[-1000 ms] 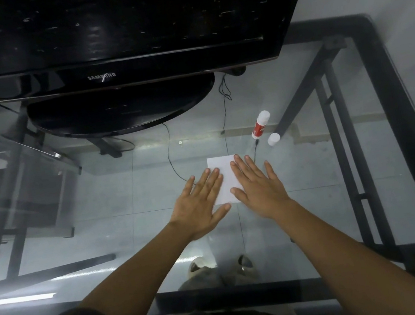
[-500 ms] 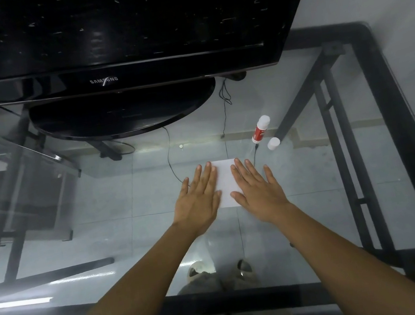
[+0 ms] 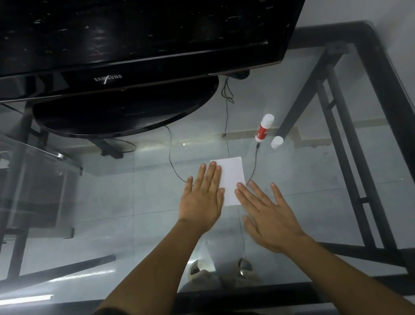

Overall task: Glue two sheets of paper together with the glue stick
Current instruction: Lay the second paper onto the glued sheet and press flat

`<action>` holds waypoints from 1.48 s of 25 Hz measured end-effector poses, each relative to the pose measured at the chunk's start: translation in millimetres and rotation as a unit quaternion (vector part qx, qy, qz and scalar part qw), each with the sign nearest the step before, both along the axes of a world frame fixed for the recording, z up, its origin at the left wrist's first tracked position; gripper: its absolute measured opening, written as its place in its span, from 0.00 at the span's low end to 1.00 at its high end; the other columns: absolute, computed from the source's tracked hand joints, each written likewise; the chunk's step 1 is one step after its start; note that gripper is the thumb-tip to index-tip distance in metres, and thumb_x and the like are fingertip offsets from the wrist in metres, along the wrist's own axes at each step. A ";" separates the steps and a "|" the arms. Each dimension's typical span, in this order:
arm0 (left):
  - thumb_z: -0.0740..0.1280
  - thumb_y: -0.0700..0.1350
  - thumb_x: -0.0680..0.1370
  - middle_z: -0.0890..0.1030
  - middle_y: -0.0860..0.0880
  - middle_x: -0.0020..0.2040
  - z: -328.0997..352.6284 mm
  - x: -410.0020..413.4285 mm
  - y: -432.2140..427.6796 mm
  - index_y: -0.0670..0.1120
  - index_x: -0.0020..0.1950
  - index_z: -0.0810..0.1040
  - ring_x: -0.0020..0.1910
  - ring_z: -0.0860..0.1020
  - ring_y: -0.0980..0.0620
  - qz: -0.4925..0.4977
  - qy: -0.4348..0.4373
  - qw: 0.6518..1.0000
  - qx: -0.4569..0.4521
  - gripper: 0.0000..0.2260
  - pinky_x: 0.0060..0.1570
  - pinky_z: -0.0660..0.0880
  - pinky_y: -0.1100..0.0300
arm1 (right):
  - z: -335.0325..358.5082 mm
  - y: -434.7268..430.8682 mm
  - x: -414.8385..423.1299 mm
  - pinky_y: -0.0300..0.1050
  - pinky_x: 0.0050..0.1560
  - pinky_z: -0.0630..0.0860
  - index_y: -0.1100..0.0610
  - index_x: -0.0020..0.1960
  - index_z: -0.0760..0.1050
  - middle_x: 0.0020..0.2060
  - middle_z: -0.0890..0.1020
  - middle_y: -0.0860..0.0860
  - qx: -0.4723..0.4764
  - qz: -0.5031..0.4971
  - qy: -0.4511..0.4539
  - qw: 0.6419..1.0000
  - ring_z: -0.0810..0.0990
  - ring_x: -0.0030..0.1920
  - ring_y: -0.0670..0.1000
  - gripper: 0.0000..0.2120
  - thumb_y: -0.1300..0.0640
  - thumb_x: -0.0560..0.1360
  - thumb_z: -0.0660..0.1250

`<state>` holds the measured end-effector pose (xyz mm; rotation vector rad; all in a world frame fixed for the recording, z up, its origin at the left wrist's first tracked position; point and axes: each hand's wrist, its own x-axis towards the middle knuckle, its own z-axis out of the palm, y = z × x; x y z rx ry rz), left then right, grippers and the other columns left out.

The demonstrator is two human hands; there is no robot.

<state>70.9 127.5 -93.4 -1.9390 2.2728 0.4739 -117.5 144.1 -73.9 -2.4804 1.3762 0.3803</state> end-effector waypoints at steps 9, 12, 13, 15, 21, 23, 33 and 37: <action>0.39 0.54 0.81 0.39 0.49 0.77 2.4 0.1 -1.6 0.47 0.74 0.34 0.74 0.37 0.50 -0.005 0.001 1.000 0.011 0.25 0.72 0.40 0.51 | -2.6 -16.7 2.0 0.50 0.67 0.26 0.48 0.70 0.30 0.71 0.36 0.44 -0.003 0.007 -0.035 0.999 0.32 0.72 0.47 0.27 0.43 0.78 0.40; 0.40 0.54 0.81 0.39 0.49 0.77 3.1 0.1 -2.4 0.46 0.74 0.34 0.75 0.37 0.50 -0.007 -0.002 1.000 0.012 0.25 0.71 0.40 0.52 | -3.6 -22.2 -12.8 0.50 0.68 0.29 0.49 0.71 0.33 0.73 0.41 0.44 -0.017 0.008 -0.015 1.000 0.34 0.72 0.47 0.26 0.42 0.77 0.38; 0.40 0.54 0.81 0.38 0.49 0.77 3.1 -0.4 -2.3 0.46 0.74 0.34 0.75 0.37 0.49 -0.007 -0.003 1.000 0.014 0.25 0.71 0.39 0.52 | -3.2 -22.6 -16.4 0.50 0.69 0.29 0.49 0.71 0.33 0.73 0.42 0.44 -0.021 0.006 -0.009 1.000 0.33 0.71 0.47 0.27 0.42 0.76 0.37; 0.40 0.54 0.81 0.38 0.49 0.77 3.1 -1.2 -2.1 0.47 0.74 0.34 0.74 0.37 0.50 -0.005 -0.003 1.000 0.017 0.25 0.72 0.40 0.51 | -2.2 -25.3 -11.9 0.50 0.68 0.29 0.50 0.71 0.33 0.74 0.42 0.46 -0.017 0.000 -0.004 1.000 0.32 0.71 0.47 0.28 0.41 0.77 0.37; 0.40 0.54 0.81 0.39 0.49 0.77 5.0 -0.8 -2.6 0.47 0.74 0.36 0.75 0.38 0.50 -0.006 -0.004 1.000 0.020 0.25 0.73 0.43 0.50 | -2.3 -42.5 14.0 0.50 0.68 0.30 0.50 0.74 0.36 0.76 0.43 0.47 -0.013 -0.007 -0.024 1.000 0.36 0.74 0.48 0.28 0.43 0.78 0.40; 0.40 0.54 0.81 0.39 0.49 0.77 5.9 -1.2 -3.0 0.46 0.74 0.36 0.75 0.38 0.49 -0.007 -0.003 1.000 0.020 0.25 0.73 0.43 0.50 | -3.2 -45.1 2.3 0.51 0.69 0.31 0.50 0.74 0.36 0.76 0.44 0.47 -0.020 -0.017 -0.001 1.000 0.38 0.75 0.49 0.28 0.42 0.78 0.39; 0.41 0.54 0.81 0.40 0.49 0.77 6.7 -1.0 -3.0 0.46 0.75 0.37 0.75 0.39 0.49 -0.007 -0.007 1.000 0.023 0.25 0.73 0.44 0.50 | -3.8 -58.6 9.9 0.53 0.71 0.34 0.50 0.74 0.36 0.76 0.43 0.47 -0.016 -0.037 -0.002 0.999 0.39 0.75 0.51 0.28 0.43 0.78 0.40; 0.41 0.54 0.81 0.41 0.49 0.77 5.0 1.1 -2.9 0.46 0.75 0.38 0.75 0.40 0.50 -0.006 -0.004 1.000 0.020 0.25 0.73 0.44 0.51 | -4.7 -51.1 20.2 0.56 0.71 0.35 0.52 0.74 0.37 0.76 0.44 0.48 -0.023 -0.096 0.003 0.995 0.40 0.75 0.53 0.28 0.43 0.78 0.40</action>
